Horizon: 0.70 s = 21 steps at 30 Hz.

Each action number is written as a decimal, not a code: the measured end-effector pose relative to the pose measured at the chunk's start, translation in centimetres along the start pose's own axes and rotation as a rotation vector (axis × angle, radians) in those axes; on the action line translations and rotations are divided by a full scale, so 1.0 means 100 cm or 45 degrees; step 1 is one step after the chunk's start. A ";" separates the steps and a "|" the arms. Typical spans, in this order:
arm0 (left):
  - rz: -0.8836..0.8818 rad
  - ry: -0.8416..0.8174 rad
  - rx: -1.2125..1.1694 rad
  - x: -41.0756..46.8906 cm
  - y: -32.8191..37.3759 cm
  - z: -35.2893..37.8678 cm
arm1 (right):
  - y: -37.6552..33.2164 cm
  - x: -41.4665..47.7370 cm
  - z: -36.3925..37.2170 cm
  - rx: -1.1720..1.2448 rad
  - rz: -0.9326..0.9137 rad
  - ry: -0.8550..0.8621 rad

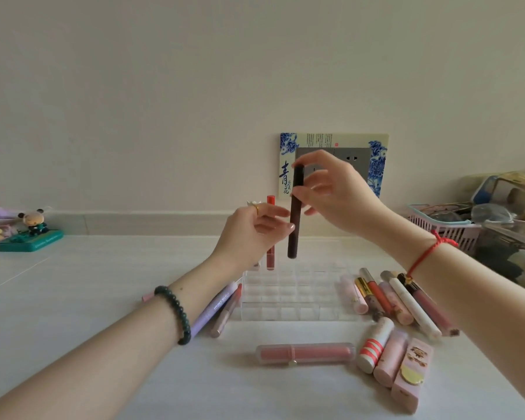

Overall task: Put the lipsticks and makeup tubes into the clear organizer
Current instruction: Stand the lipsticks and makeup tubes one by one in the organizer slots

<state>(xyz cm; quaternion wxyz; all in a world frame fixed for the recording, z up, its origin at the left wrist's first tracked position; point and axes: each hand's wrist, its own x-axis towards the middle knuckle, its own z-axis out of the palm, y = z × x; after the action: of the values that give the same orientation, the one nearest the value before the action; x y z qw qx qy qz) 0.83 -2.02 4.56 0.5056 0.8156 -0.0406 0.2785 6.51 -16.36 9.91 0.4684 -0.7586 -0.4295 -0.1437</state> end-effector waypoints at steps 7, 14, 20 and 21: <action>-0.050 0.048 -0.018 0.020 -0.007 0.002 | 0.009 0.025 0.004 0.008 0.059 0.051; -0.143 -0.017 -0.066 0.018 -0.022 0.003 | 0.027 0.033 0.014 -0.013 0.124 0.058; -0.169 -0.066 -0.058 0.015 -0.033 0.005 | 0.041 0.031 0.022 -0.026 0.160 0.044; -0.170 -0.067 -0.050 0.015 -0.034 0.005 | 0.042 0.030 0.024 -0.031 0.162 0.033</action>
<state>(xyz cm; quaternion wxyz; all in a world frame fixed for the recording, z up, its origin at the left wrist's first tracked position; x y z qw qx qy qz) 3.48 -0.49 2.36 0.5378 0.8133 -0.0048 0.2219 11.16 -13.62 8.10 0.4729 -0.7880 -0.3727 -0.1286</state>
